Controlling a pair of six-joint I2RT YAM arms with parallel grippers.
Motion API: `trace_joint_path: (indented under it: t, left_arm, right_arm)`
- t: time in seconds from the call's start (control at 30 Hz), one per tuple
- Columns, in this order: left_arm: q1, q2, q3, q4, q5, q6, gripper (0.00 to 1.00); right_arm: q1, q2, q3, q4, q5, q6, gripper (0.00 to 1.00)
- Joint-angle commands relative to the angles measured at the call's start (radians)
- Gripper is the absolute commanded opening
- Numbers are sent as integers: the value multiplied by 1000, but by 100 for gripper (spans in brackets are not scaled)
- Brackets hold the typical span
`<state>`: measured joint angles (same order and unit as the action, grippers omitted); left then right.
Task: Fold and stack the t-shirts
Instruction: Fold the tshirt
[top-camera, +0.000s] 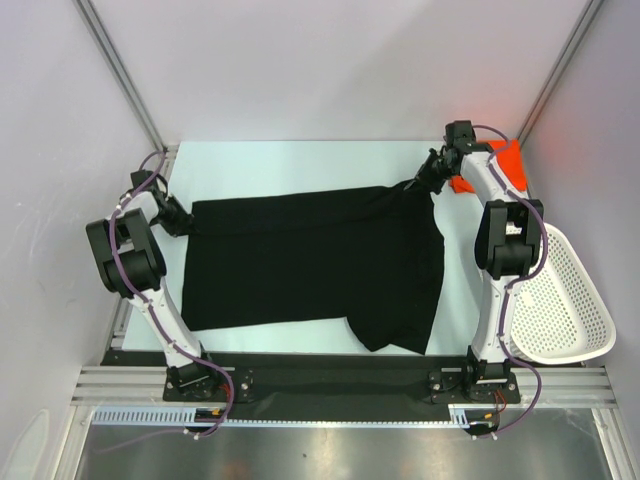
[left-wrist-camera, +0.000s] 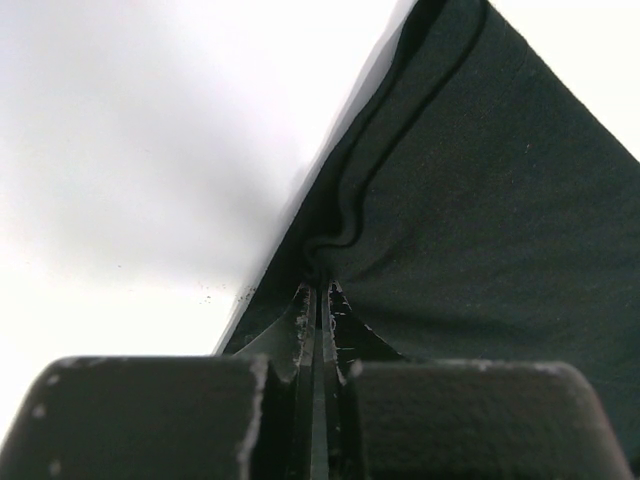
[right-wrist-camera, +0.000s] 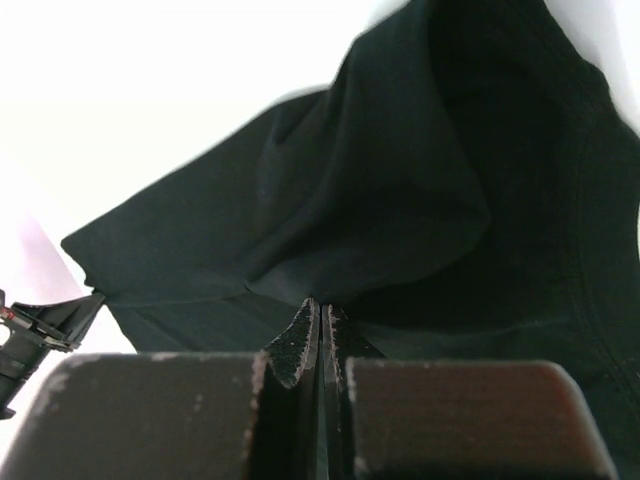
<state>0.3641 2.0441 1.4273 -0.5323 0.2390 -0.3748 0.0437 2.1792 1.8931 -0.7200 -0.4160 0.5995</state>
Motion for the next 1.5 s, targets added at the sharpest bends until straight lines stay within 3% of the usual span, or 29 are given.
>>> trace_joint_path:
  t: [0.0, 0.2, 0.33, 0.5, 0.7, 0.77, 0.87, 0.9, 1.1, 1.47]
  left_arm:
    - [10, -5, 2, 32, -95, 25, 3]
    - [10, -10, -2, 15, -93, 31, 10]
    - [10, -38, -25, 12, -99, 33, 24]
    - [10, -104, -44, -12, -133, 30, 34]
    - [15, -244, -88, 0, -184, -29, 43]
    - [10, -263, -105, 20, -143, -51, 43]
    - [-23, -266, -116, 49, -45, -70, 38]
    - [-31, -262, -119, 64, -23, -72, 33]
    - [-67, -180, -156, 153, 139, -107, 29]
    - [-70, -47, -91, 141, 149, -102, 27]
  right_arm:
    - [5, -16, 24, -30, 8, -23, 1]
    - [15, -65, -57, -38, 26, -52, 2]
    - [18, -87, -140, -41, 57, -67, 6]
    - [16, -139, -193, -105, 167, -108, 35]
    - [4, -231, -241, -113, 215, -159, 49]
    - [-10, -242, -255, -98, 194, -162, 51]
    - [-10, -260, -267, -66, 132, -190, 64]
    - [-7, -265, -275, -58, 120, -201, 65]
    - [48, -251, -336, 48, 103, -263, 60]
    - [12, -184, -249, 112, 103, -215, 65]
